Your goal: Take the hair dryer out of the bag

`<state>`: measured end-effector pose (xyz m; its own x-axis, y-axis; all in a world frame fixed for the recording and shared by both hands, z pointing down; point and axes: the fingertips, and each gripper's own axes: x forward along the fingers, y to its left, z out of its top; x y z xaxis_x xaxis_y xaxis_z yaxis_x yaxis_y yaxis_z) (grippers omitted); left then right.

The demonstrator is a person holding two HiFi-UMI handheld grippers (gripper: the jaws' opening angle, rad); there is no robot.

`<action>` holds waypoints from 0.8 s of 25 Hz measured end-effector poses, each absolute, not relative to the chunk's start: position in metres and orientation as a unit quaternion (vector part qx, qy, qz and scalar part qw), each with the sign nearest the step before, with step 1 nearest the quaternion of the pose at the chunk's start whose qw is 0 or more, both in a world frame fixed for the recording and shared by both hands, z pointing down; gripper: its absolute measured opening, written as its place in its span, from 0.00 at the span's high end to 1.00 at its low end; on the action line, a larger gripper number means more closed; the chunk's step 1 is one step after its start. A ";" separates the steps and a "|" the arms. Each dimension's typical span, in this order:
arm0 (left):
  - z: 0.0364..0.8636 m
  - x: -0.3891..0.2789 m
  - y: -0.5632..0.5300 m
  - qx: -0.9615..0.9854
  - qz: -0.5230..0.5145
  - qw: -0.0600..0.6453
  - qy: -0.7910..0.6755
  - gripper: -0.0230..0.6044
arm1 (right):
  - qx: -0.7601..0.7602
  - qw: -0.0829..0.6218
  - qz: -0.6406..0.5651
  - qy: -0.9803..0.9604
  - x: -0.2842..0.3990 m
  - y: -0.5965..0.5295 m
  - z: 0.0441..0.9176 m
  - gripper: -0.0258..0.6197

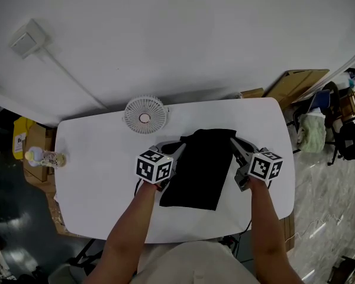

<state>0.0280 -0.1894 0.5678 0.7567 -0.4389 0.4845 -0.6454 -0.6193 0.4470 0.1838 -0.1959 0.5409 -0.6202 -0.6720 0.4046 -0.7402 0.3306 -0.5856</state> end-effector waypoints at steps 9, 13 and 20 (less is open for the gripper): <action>0.504 0.024 -0.173 0.913 0.114 0.271 -0.284 0.94 | 0.434 -0.004 0.327 -0.839 0.194 -0.174 0.477 0.92; 0.474 0.027 -0.164 0.924 0.096 0.242 -0.280 0.94 | 0.431 -0.053 0.315 -0.844 0.200 -0.166 0.455 0.92; 0.462 0.036 -0.153 0.935 0.109 0.209 -0.265 0.94 | 0.434 -0.067 0.301 -0.846 0.208 -0.153 0.447 0.92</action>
<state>0.0355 -0.1533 0.4620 0.8354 -0.4502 0.3155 -0.5417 -0.7719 0.3328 0.2079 -0.1535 0.4471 -0.6140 -0.7752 0.1487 -0.6952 0.4419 -0.5670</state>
